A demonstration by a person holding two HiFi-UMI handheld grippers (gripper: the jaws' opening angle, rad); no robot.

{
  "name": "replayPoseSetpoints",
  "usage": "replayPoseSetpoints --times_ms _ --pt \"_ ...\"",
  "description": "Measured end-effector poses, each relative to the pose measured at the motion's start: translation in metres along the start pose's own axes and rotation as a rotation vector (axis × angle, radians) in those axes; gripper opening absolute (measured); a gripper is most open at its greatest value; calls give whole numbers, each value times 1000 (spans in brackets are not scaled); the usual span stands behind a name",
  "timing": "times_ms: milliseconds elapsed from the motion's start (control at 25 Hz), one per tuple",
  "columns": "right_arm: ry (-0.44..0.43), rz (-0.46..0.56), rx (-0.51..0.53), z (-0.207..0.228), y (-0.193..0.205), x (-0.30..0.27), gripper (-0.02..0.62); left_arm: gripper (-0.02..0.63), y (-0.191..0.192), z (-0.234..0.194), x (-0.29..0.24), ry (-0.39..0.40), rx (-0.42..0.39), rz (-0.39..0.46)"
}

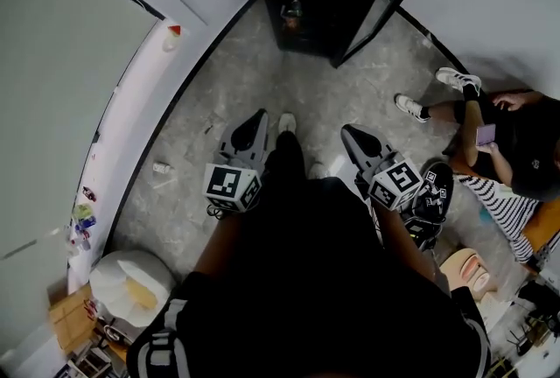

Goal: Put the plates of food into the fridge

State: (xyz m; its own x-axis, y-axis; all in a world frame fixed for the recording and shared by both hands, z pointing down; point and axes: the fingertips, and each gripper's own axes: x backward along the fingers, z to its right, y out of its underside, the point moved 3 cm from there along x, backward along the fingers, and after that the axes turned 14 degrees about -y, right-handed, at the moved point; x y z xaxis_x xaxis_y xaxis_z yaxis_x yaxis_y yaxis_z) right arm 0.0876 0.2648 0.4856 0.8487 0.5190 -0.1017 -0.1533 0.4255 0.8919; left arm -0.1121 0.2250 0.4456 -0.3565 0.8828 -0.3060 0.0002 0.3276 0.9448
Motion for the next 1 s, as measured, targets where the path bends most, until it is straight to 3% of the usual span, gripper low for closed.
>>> replayPoseSetpoints --times_ms 400,1000 --pt "29 -5 -26 53 -31 -62 26 21 -24 -49 -76 28 10 -19" --pt "100 27 -31 98 -83 -148 26 21 -54 -116 -155 120 28 -26"
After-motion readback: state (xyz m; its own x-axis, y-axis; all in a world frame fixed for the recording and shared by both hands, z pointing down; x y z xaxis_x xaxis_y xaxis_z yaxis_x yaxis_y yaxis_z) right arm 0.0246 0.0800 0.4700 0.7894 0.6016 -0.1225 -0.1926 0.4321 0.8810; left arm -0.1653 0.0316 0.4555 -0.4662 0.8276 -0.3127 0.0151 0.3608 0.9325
